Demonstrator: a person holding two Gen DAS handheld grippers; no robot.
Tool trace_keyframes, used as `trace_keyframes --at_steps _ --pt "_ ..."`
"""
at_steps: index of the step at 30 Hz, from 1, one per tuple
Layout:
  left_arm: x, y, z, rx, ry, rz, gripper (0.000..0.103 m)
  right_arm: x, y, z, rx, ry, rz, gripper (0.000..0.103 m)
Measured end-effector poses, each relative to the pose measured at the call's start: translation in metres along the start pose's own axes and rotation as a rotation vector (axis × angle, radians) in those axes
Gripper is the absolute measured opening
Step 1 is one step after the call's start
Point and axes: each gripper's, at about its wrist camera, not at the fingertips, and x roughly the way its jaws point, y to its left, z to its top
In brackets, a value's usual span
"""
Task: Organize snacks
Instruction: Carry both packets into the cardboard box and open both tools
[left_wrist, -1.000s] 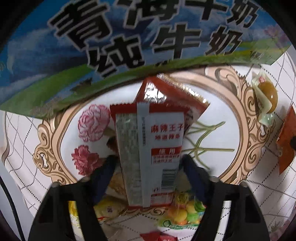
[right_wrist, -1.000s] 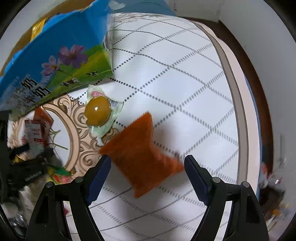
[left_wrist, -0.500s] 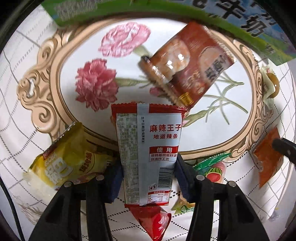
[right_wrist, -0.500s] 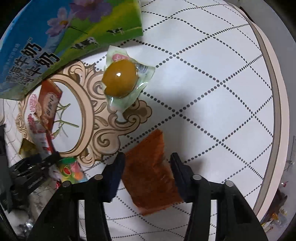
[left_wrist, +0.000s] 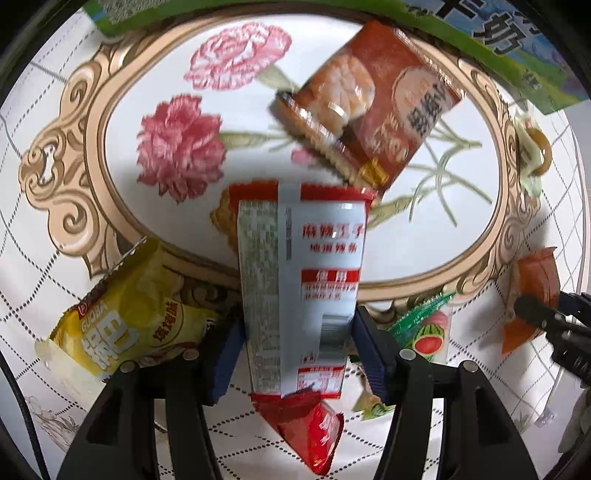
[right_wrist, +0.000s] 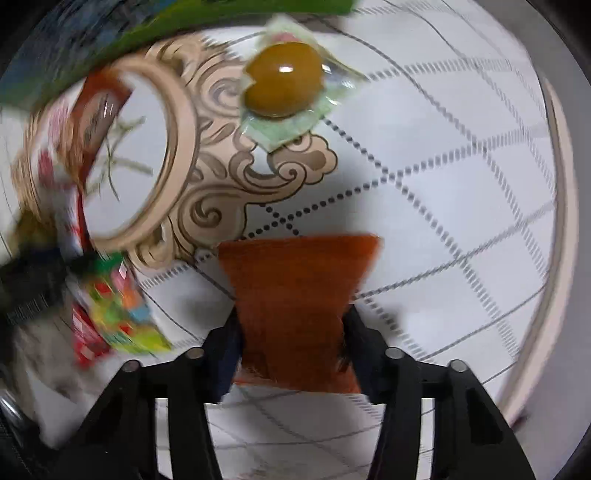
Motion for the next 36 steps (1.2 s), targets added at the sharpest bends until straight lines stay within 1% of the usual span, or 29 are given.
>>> trace_keyframes --at_steps 2,3,4,6,8,9,11,15,16,17,19,20,21,25,27,30,31,32,33,34,36 --pt "0.003 -0.001 -0.007 0.018 -0.004 0.015 0.056 0.0 -0.003 -0.002 0.049 -0.008 0.048 0.053" --pt "0.002 -0.001 -0.011 0.019 -0.013 0.021 0.056 0.003 -0.003 -0.002 0.058 0.0 0.058 0.053" --pt "0.005 -0.003 -0.009 0.02 -0.018 0.029 0.055 0.006 -0.004 -0.003 0.067 0.007 0.063 0.053" --pt "0.005 -0.007 -0.011 0.015 -0.031 0.042 0.051 0.013 -0.002 -0.014 0.069 0.01 0.052 0.054" --pt "0.004 -0.012 -0.012 0.012 -0.043 0.046 0.047 0.018 0.004 -0.025 0.065 -0.009 0.032 0.053" --pt "0.006 -0.017 -0.012 0.012 -0.046 0.046 0.046 0.018 0.003 -0.027 0.067 -0.017 0.028 0.053" --pt "0.003 -0.02 -0.015 0.013 -0.048 0.048 0.044 0.02 0.013 -0.031 0.085 -0.037 0.026 0.051" --pt "-0.01 -0.017 -0.02 0.005 -0.068 0.049 0.043 0.009 0.005 -0.033 0.1 -0.066 0.043 0.046" --pt "-0.016 -0.016 -0.022 0.001 -0.079 0.042 0.042 0.009 0.008 -0.031 0.105 -0.077 0.056 0.046" --pt "-0.027 -0.004 -0.032 -0.003 -0.087 0.035 0.042 -0.007 0.007 -0.028 0.107 -0.085 0.07 0.046" --pt "-0.047 -0.004 -0.038 -0.008 -0.116 -0.01 0.042 -0.023 0.007 -0.03 0.11 -0.106 0.102 0.046" --pt "-0.057 -0.002 -0.042 -0.007 -0.13 -0.023 0.042 -0.04 0.009 -0.03 0.105 -0.127 0.124 0.046" --pt "-0.074 -0.004 -0.045 -0.002 -0.157 -0.046 0.042 -0.051 0.01 -0.028 0.098 -0.134 0.132 0.046" --pt "-0.136 -0.011 -0.048 0.01 -0.252 -0.128 0.042 -0.102 0.017 -0.02 0.072 -0.218 0.202 0.046" --pt "-0.167 -0.018 -0.042 0.019 -0.295 -0.167 0.042 -0.131 0.023 -0.004 0.051 -0.267 0.234 0.046" --pt "-0.208 -0.03 -0.02 0.042 -0.344 -0.209 0.042 -0.174 0.028 0.014 0.027 -0.329 0.266 0.046" --pt "-0.217 -0.037 -0.009 0.05 -0.355 -0.217 0.042 -0.186 0.031 0.022 0.019 -0.347 0.269 0.046" --pt "-0.225 -0.029 0.002 0.057 -0.362 -0.219 0.042 -0.2 0.034 0.032 0.012 -0.373 0.27 0.046" --pt "-0.234 -0.035 0.019 0.058 -0.375 -0.22 0.042 -0.208 0.037 0.041 0.003 -0.39 0.261 0.046" --pt "-0.239 -0.038 0.038 0.062 -0.38 -0.222 0.042 -0.214 0.049 0.047 -0.004 -0.407 0.246 0.046" --pt "-0.248 -0.041 0.07 0.065 -0.381 -0.213 0.042 -0.228 0.059 0.075 -0.02 -0.437 0.209 0.046"
